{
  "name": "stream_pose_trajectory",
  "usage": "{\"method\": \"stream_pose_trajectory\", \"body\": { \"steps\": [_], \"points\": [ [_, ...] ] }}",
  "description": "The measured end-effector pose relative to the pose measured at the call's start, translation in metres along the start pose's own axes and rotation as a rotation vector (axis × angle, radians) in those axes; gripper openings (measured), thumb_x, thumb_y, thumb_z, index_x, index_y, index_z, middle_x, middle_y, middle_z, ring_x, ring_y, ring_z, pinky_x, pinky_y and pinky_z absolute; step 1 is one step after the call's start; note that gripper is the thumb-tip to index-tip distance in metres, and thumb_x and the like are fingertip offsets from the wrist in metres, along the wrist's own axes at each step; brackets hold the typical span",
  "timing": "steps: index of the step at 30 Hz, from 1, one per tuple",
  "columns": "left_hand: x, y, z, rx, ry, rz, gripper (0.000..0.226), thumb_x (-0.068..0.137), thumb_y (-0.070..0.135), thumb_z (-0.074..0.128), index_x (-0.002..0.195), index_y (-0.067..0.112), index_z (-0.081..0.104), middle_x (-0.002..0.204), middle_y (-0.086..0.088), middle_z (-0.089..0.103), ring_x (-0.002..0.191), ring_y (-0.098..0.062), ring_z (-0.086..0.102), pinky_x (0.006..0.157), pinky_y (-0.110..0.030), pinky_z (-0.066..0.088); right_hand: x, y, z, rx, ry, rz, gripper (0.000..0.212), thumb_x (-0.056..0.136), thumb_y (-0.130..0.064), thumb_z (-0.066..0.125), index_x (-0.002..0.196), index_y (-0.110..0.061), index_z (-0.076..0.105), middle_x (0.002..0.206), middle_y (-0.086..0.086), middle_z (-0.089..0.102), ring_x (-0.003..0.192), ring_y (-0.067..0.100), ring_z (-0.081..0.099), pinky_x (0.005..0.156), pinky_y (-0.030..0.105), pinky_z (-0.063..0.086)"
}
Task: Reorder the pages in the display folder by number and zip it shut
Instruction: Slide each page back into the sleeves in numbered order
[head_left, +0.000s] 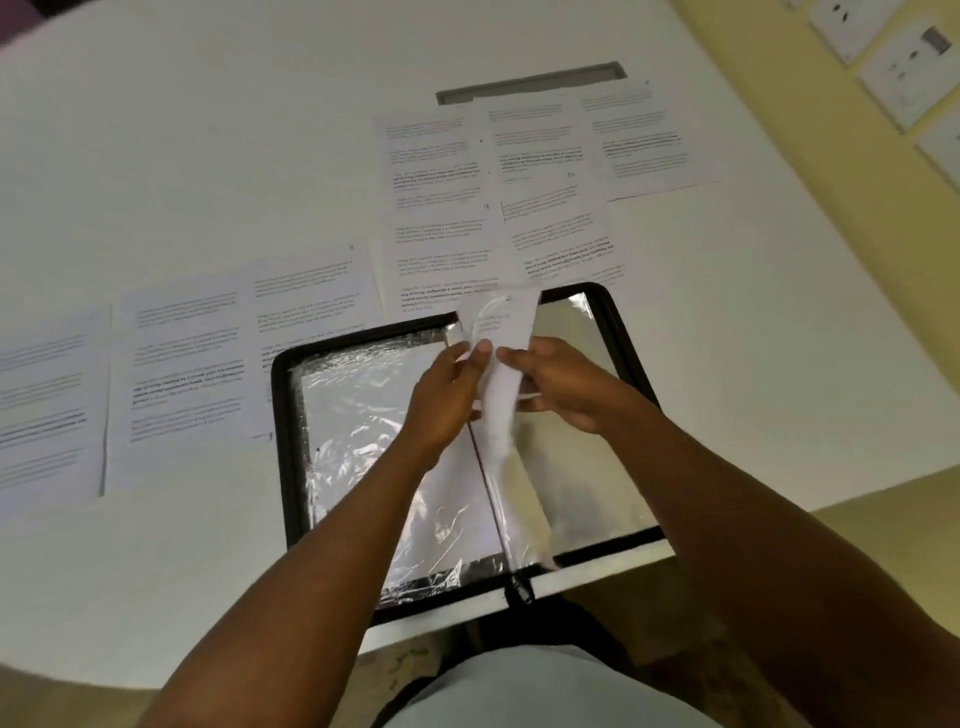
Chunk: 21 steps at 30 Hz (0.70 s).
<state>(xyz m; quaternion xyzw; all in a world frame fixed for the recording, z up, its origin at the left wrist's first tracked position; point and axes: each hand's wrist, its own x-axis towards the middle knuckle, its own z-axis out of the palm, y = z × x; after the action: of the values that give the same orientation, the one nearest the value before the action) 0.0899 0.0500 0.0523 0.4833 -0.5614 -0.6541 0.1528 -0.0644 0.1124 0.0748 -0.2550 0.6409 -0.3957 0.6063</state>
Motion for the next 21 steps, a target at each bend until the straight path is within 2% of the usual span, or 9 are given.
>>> {"method": "stream_pose_trajectory", "body": {
  "steps": [3, 5, 7, 9, 12, 14, 16, 18, 21],
  "points": [
    [-0.029, -0.001, -0.021, -0.143, -0.062, 0.038, 0.067, 0.076, 0.079, 0.051, 0.127, 0.036, 0.058, 0.121, 0.008, 0.067, 0.110, -0.012, 0.064, 0.093, -0.037, 0.052, -0.004, 0.002, 0.045, -0.021, -0.026, -0.033, 0.039, 0.097, -0.044, 0.052, 0.128, -0.021, 0.059, 0.119, -0.003, 0.068, 0.112, 0.012, 0.063, 0.103, 0.039, 0.043],
    [-0.044, -0.003, -0.039, -0.203, -0.082, 0.015, 0.051, 0.083, 0.065, 0.055, 0.121, 0.031, 0.064, 0.116, 0.005, 0.069, 0.110, -0.014, 0.064, 0.095, -0.037, 0.051, -0.004, 0.007, 0.071, -0.058, -0.031, -0.068, 0.050, 0.095, -0.056, 0.045, 0.127, -0.019, 0.060, 0.125, -0.003, 0.065, 0.117, 0.010, 0.059, 0.103, 0.036, 0.039],
    [-0.054, -0.010, -0.060, -0.274, -0.049, -0.068, 0.042, 0.086, 0.047, 0.064, 0.119, 0.022, 0.065, 0.112, -0.003, 0.071, 0.105, -0.022, 0.067, 0.091, -0.044, 0.054, -0.004, 0.014, 0.093, -0.085, -0.039, -0.087, 0.053, 0.095, -0.061, 0.039, 0.122, -0.023, 0.063, 0.129, -0.001, 0.062, 0.122, 0.010, 0.056, 0.102, 0.033, 0.036],
    [-0.060, -0.023, -0.080, -0.282, 0.050, -0.131, 0.037, 0.086, 0.031, 0.067, 0.119, 0.017, 0.064, 0.108, -0.008, 0.072, 0.099, -0.028, 0.069, 0.086, -0.045, 0.057, -0.002, 0.023, 0.111, -0.105, -0.048, -0.089, 0.054, 0.094, -0.065, 0.036, 0.115, -0.026, 0.067, 0.130, -0.002, 0.061, 0.124, 0.011, 0.053, 0.105, 0.033, 0.035],
    [-0.062, -0.045, -0.107, -0.165, 0.304, -0.187, 0.017, 0.085, 0.012, 0.063, 0.102, 0.013, 0.067, 0.102, -0.012, 0.071, 0.088, -0.028, 0.068, 0.079, -0.041, 0.056, -0.002, 0.038, 0.136, -0.199, -0.032, -0.124, 0.051, 0.097, -0.057, 0.038, 0.129, -0.024, 0.059, 0.136, -0.003, 0.057, 0.128, 0.012, 0.049, 0.109, 0.031, 0.035],
    [-0.060, -0.059, -0.125, -0.033, 0.413, -0.189, 0.002, 0.085, 0.015, 0.067, 0.084, 0.013, 0.066, 0.094, -0.011, 0.068, 0.081, -0.027, 0.064, 0.076, -0.037, 0.054, -0.007, 0.049, 0.147, -0.377, 0.022, -0.193, 0.048, 0.098, -0.050, 0.044, 0.138, -0.023, 0.050, 0.141, -0.002, 0.053, 0.131, 0.013, 0.047, 0.108, 0.026, 0.034],
    [-0.055, -0.074, -0.141, 0.055, 0.441, -0.192, 0.008, 0.084, 0.018, 0.070, 0.081, 0.013, 0.065, 0.089, -0.009, 0.066, 0.081, -0.026, 0.062, 0.078, -0.037, 0.053, -0.012, 0.063, 0.151, -0.552, 0.058, -0.272, 0.052, 0.098, -0.049, 0.047, 0.143, -0.023, 0.045, 0.145, -0.001, 0.050, 0.132, 0.016, 0.046, 0.108, 0.026, 0.035],
    [-0.050, -0.089, -0.153, 0.134, 0.454, -0.203, 0.013, 0.083, 0.016, 0.070, 0.073, 0.014, 0.061, 0.084, -0.010, 0.064, 0.079, -0.026, 0.060, 0.079, -0.037, 0.053, -0.014, 0.078, 0.146, -0.776, 0.088, -0.343, 0.056, 0.098, -0.048, 0.046, 0.147, -0.022, 0.039, 0.150, 0.000, 0.043, 0.137, 0.017, 0.040, 0.113, 0.032, 0.032],
    [-0.045, -0.105, -0.159, 0.280, 0.506, -0.227, 0.007, 0.081, 0.014, 0.069, 0.077, 0.017, 0.064, 0.091, -0.010, 0.067, 0.090, -0.031, 0.065, 0.085, -0.038, 0.055, -0.016, 0.096, 0.126, -1.124, 0.131, -0.318, 0.062, 0.100, -0.048, 0.040, 0.153, -0.018, 0.026, 0.160, 0.002, 0.023, 0.146, 0.019, 0.022, 0.119, 0.037, 0.019]
  ]
}}
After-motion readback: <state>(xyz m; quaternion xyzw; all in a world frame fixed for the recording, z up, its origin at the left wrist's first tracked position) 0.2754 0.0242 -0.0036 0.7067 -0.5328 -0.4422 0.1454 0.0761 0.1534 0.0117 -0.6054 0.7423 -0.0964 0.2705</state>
